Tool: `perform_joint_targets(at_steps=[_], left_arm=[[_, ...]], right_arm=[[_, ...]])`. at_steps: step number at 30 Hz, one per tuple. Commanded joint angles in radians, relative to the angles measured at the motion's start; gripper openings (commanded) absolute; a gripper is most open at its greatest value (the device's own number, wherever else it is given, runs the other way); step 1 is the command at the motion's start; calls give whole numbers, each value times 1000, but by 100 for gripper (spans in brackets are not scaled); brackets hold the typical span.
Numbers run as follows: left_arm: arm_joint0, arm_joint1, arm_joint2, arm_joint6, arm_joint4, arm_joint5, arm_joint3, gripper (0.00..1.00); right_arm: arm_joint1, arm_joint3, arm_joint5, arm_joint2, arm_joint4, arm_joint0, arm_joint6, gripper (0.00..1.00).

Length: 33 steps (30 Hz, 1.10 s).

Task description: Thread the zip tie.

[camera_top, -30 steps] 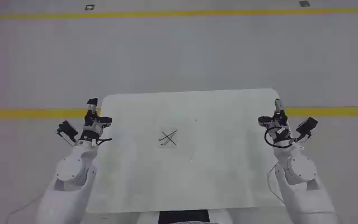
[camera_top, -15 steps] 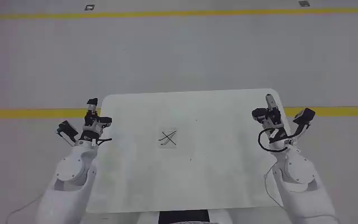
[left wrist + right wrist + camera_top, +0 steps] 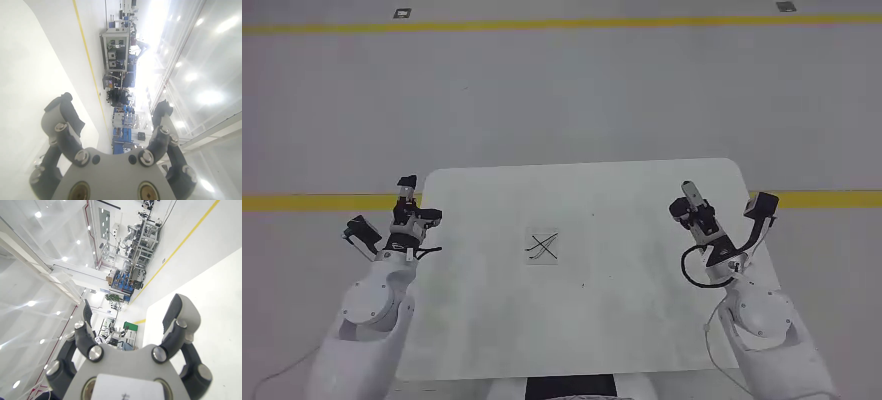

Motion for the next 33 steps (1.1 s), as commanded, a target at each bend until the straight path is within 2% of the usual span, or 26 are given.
perform_joint_targets(at_steps=[1,3,6,9,12,15,30,31,33], left_arm=[[0,0,0,0,0,0,0,100],[0,0,0,0,0,0,0,100],[0,0,0,0,0,0,0,100],[0,0,0,0,0,0,0,100],[0,0,0,0,0,0,0,100],[0,0,0,0,0,0,0,100],[0,0,0,0,0,0,0,100],[0,0,0,0,0,0,0,100],[0,0,0,0,0,0,0,100]], right_arm=[[1,-23,-10,-5,-13,14,20,100],[5,-35,-6,-28,-77,83,115,100],[5,-29,-4,-76,-122,163,199,100],[4,-20,12,-152,-220,253,290,100],[2,3,26,-227,-319,334,365,100],[-2,47,28,-294,-398,391,422,100],[-2,51,28,-297,-404,395,421,100],[-1,51,22,-306,-434,410,445,100],[-6,96,34,-361,-521,504,518,100]])
